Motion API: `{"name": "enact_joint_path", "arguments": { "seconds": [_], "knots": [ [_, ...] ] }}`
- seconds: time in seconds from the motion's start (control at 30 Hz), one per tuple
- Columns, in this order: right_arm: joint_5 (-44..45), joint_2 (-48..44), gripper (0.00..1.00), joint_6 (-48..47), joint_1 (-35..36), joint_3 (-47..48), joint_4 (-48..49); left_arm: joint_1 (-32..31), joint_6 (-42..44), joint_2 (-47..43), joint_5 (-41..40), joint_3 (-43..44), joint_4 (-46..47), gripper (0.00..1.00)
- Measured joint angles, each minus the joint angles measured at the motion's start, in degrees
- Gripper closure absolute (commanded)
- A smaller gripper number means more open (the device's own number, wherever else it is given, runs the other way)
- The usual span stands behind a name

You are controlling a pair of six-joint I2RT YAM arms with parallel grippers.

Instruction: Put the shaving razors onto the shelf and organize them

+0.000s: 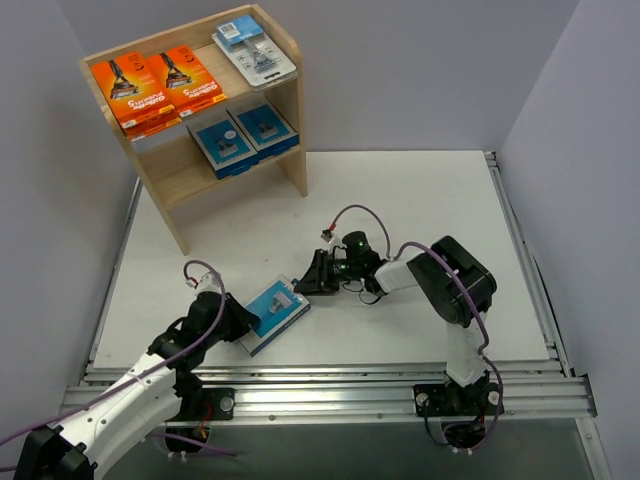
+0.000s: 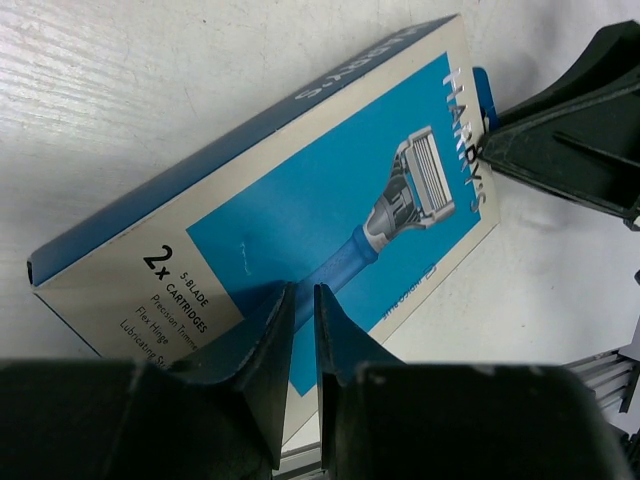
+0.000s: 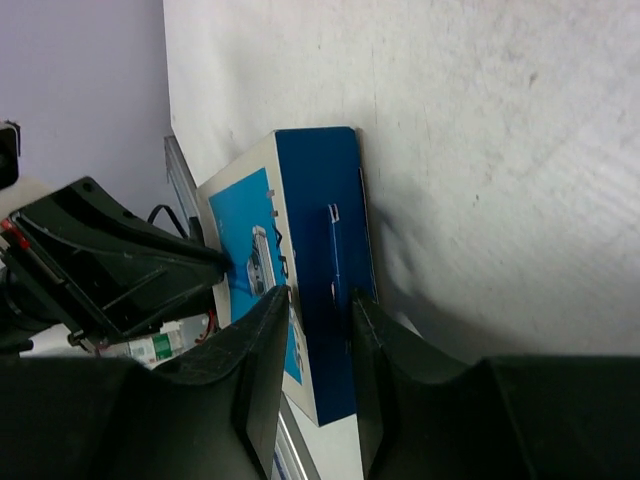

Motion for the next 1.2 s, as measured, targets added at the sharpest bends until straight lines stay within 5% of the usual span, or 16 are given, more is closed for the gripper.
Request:
{"name": "enact_joint_path", "arguments": {
  "seconds": [0.47,1.2],
  "knots": [
    [0.3,-5.1,0.70,5.8,0.0,-12.1,10.2,-1.1,1.2,11.4,-2.6,3.0,7.7,0.76],
    [1.5,-13.7,0.74,7.6,1.7,-17.9,10.2,-3.5,8.9,33.6,-5.1,11.8,26.0,0.77]
  ]
}}
